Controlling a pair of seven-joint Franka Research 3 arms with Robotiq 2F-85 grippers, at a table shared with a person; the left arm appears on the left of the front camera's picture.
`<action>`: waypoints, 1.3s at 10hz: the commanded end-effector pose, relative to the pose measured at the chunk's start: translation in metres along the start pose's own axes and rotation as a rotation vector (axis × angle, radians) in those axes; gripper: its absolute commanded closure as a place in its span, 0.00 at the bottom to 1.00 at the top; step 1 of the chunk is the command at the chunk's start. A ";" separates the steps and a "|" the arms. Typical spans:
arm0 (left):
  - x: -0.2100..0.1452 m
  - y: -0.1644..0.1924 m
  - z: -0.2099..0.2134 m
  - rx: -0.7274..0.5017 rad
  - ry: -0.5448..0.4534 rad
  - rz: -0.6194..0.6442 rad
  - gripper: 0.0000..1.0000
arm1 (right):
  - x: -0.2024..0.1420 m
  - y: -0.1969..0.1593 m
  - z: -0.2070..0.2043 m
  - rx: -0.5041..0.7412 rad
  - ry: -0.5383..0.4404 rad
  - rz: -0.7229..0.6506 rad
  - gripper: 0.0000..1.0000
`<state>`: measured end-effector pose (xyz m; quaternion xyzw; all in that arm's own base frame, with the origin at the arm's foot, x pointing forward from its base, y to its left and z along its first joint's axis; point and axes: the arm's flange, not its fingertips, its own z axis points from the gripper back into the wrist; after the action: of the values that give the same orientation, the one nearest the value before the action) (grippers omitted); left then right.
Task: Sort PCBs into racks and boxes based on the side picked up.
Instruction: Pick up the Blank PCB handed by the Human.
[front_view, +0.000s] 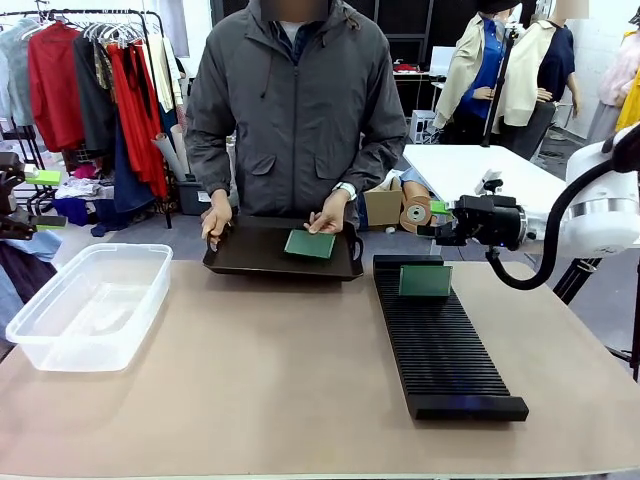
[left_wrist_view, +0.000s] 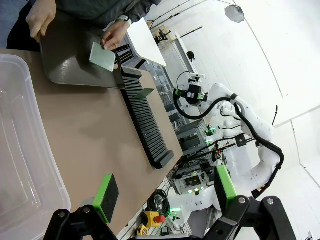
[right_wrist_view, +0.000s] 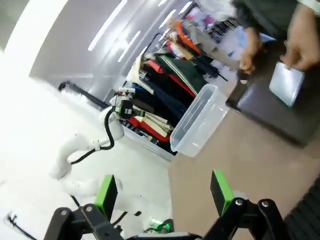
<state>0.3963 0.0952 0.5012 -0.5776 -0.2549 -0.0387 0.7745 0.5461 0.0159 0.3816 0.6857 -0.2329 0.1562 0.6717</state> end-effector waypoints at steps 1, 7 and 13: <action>0.000 -0.001 0.001 0.000 0.004 0.002 0.00 | -0.002 0.035 -0.014 -0.090 0.054 -0.131 0.00; 0.000 -0.001 0.001 0.000 0.004 0.002 0.00 | -0.002 0.068 -0.012 -0.055 0.133 -0.347 0.00; 0.000 -0.001 0.001 0.000 0.004 0.002 0.00 | -0.004 0.066 -0.019 -0.084 0.116 -0.308 0.00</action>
<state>0.3963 0.0952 0.5013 -0.5776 -0.2549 -0.0387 0.7745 0.5086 0.0336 0.4351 0.6789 -0.0865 0.0781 0.7249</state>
